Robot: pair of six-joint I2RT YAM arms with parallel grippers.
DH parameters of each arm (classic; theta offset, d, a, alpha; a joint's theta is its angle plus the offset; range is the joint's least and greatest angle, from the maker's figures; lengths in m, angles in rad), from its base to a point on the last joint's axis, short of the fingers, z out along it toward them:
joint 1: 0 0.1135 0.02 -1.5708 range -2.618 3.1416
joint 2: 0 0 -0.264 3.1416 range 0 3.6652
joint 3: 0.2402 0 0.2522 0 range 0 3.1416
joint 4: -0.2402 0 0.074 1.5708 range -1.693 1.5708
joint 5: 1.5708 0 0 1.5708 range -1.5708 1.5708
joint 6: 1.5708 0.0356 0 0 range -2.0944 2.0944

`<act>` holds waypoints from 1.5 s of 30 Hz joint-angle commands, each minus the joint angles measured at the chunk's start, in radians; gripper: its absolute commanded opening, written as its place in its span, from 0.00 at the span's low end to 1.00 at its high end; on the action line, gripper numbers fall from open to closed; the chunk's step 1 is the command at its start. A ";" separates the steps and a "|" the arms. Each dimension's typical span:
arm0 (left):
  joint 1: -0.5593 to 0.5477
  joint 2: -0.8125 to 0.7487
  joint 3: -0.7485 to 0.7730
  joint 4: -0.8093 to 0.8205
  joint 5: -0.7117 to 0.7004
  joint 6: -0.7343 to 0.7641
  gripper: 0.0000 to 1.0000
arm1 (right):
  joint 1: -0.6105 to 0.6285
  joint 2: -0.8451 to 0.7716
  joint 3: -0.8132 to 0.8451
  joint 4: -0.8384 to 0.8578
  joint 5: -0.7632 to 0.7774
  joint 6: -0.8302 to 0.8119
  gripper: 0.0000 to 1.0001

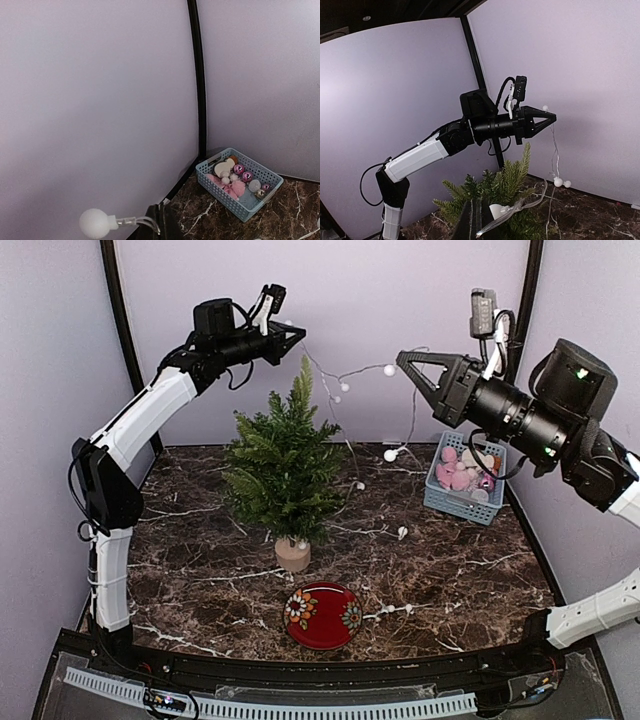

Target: Decorate the small christmas tree

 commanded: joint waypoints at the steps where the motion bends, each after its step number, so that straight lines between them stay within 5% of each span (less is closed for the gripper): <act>1: 0.033 -0.130 -0.064 -0.026 -0.030 -0.007 0.00 | 0.004 -0.003 0.043 0.028 -0.019 0.002 0.00; 18: 0.111 -0.580 -0.688 0.165 -0.033 -0.056 0.00 | 0.004 0.135 0.225 -0.064 -0.066 0.011 0.00; 29: 0.131 -0.527 -0.630 0.094 -0.017 -0.108 0.00 | -0.030 0.328 0.395 -0.136 0.295 0.068 0.00; 38: 0.174 -0.446 -0.525 0.061 -0.014 -0.177 0.00 | -0.078 0.411 0.543 -0.099 0.224 0.040 0.00; 45: 0.245 -0.507 -0.659 0.192 0.031 -0.270 0.00 | -0.081 0.481 0.693 -0.128 0.038 -0.040 0.00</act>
